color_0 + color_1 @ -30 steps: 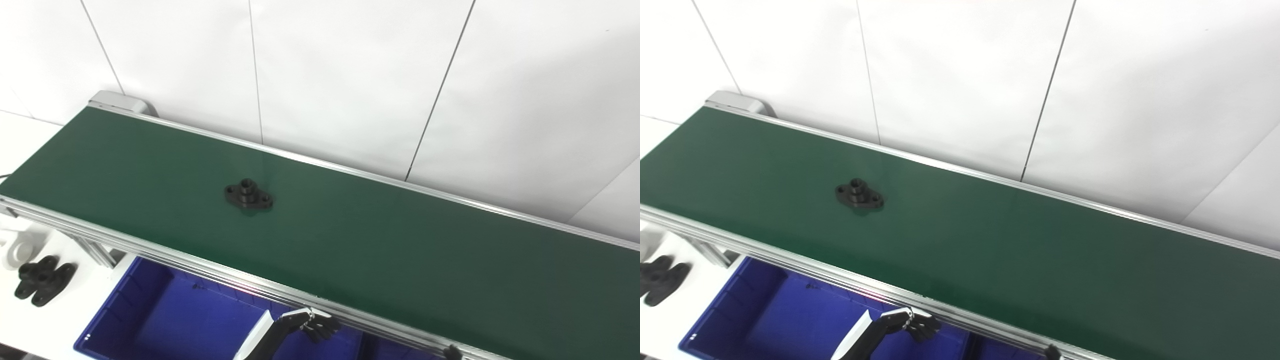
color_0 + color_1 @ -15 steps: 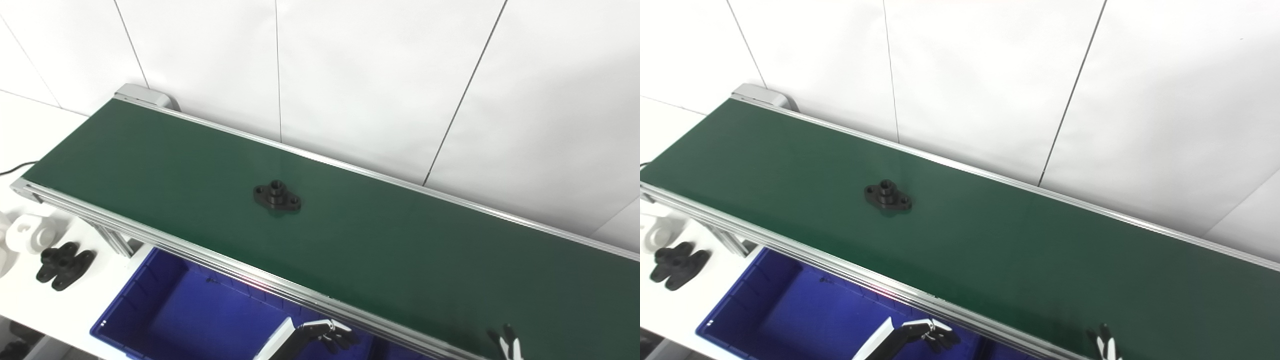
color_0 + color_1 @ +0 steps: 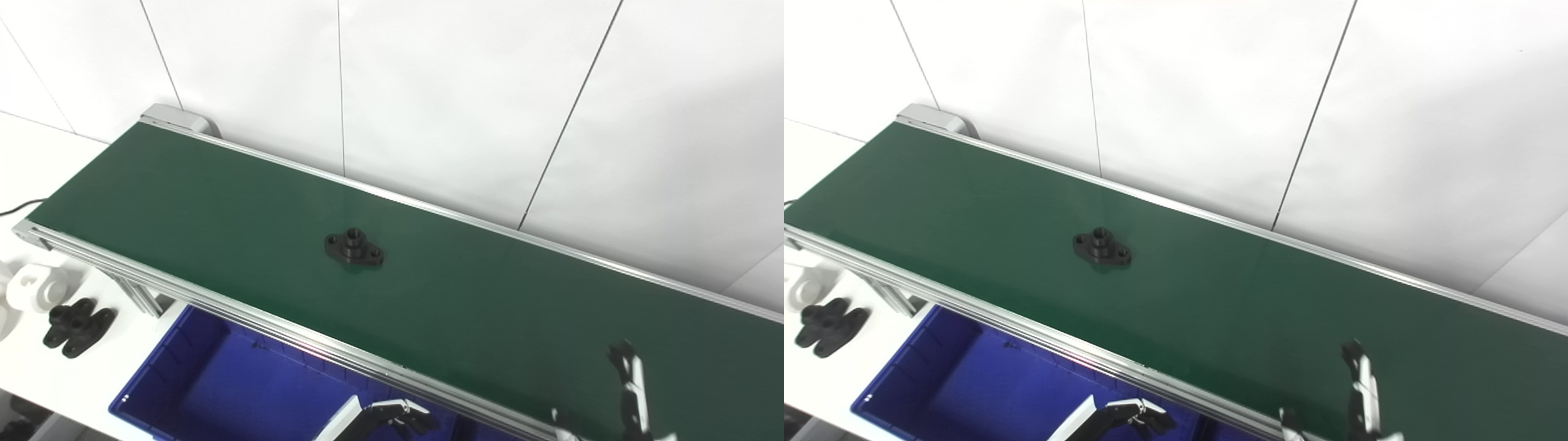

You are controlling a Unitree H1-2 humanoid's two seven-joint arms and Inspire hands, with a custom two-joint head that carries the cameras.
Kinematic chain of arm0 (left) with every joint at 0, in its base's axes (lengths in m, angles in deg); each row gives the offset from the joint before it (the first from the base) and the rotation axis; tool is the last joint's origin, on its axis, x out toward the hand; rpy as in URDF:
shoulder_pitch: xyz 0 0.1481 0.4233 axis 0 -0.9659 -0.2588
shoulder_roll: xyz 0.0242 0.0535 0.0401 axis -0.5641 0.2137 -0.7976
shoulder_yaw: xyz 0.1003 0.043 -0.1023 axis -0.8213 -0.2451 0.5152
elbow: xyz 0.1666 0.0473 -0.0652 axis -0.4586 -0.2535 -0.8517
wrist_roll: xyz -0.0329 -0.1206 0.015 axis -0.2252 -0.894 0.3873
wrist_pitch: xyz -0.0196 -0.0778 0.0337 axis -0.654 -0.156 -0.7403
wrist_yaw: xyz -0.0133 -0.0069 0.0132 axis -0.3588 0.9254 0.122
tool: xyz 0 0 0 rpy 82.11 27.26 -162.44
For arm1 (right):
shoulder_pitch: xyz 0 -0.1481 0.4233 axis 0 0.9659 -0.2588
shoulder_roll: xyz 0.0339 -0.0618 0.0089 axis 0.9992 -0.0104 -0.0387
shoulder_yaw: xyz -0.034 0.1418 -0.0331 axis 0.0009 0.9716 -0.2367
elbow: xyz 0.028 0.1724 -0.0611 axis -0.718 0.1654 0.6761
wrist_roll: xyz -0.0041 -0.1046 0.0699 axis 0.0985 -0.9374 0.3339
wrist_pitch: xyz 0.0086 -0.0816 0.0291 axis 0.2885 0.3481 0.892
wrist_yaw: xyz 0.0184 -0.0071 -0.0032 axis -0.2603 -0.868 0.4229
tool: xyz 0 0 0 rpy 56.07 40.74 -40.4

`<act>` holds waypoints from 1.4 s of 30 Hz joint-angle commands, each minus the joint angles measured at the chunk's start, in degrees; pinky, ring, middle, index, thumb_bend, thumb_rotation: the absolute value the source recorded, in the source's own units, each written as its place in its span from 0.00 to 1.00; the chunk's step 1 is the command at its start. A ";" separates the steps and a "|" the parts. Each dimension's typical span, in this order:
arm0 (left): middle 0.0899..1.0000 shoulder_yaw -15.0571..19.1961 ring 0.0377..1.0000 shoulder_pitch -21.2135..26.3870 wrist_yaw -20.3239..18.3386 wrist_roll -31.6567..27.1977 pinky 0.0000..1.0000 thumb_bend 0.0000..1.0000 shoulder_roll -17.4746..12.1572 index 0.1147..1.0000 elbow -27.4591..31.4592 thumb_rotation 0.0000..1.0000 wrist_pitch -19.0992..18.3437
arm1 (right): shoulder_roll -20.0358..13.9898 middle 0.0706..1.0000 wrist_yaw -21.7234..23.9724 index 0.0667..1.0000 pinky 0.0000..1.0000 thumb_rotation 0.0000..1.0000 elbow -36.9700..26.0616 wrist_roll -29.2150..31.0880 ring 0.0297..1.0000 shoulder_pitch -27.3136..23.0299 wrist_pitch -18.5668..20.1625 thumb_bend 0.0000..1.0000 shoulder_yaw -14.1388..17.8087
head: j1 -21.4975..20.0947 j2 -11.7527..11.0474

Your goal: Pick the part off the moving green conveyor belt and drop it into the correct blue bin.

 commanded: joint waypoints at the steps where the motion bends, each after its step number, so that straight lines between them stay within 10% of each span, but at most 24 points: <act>1: 0.68 0.64 0.65 0.40 -0.19 -0.05 0.57 0.86 -1.29 0.64 0.79 0.04 0.89 | 1.32 0.93 4.02 1.00 0.99 0.48 -2.16 0.00 0.93 -1.17 -0.33 0.32 2.21 | -1.21 0.36; 10: 0.68 0.84 0.65 0.52 -0.06 -0.27 0.56 0.85 -3.00 0.64 1.19 0.04 0.89 | 3.15 0.82 15.64 0.88 0.73 0.55 0.22 -0.63 0.78 -5.61 -0.33 0.75 10.11 | -7.35 2.15; 29: 0.72 6.43 0.67 -2.26 -7.80 -4.91 0.57 0.86 -5.32 0.66 3.80 0.03 0.89 | 12.28 0.82 31.01 0.86 0.66 0.40 -2.61 -6.10 0.75 -13.79 13.09 0.82 14.22 | -22.30 6.27; 42: 0.73 12.45 0.68 -4.59 -14.58 -6.40 0.59 0.85 -4.29 0.69 4.13 0.10 0.89 | 15.49 0.83 33.97 0.86 0.66 0.43 0.16 -11.65 0.78 -21.85 19.03 0.87 13.54 | -23.83 7.50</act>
